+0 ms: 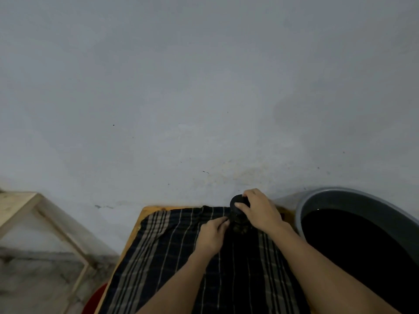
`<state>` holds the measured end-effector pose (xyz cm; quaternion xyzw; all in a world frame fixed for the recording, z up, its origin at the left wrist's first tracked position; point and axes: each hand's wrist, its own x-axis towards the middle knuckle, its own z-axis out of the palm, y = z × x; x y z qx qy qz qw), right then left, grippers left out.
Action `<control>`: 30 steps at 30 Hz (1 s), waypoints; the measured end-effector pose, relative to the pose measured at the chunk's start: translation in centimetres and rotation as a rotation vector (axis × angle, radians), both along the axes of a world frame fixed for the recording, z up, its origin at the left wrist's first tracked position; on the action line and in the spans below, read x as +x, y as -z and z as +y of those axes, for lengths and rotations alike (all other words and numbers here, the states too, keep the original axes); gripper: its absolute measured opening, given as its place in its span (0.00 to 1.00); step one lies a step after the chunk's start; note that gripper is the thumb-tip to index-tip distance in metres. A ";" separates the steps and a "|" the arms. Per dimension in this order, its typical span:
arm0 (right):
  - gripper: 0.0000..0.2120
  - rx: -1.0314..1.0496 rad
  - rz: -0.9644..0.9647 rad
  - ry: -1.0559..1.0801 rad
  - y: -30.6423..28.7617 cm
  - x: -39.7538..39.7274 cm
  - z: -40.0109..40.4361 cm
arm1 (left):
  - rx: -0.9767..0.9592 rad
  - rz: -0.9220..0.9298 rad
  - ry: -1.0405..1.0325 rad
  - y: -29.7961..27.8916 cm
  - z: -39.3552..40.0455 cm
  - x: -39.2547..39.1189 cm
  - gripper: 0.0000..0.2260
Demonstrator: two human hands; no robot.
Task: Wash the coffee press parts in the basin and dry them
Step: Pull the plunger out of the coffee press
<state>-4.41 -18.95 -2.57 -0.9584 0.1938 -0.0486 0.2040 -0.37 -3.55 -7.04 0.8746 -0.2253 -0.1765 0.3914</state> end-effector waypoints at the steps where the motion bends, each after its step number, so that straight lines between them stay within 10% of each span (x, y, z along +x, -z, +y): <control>1: 0.18 -0.014 -0.030 0.020 -0.3 0.1 0.0 | -0.015 0.024 -0.014 0.2 -0.1 0.1 0.16; 12: 0.13 0.557 -0.658 0.444 -7.9 -4.0 -0.2 | -0.210 0.409 -0.202 1.0 -0.6 0.2 0.12; 30: 0.15 1.504 -0.432 1.093 5.9 -12.2 10.0 | 0.060 0.158 0.038 -0.1 0.1 1.2 0.16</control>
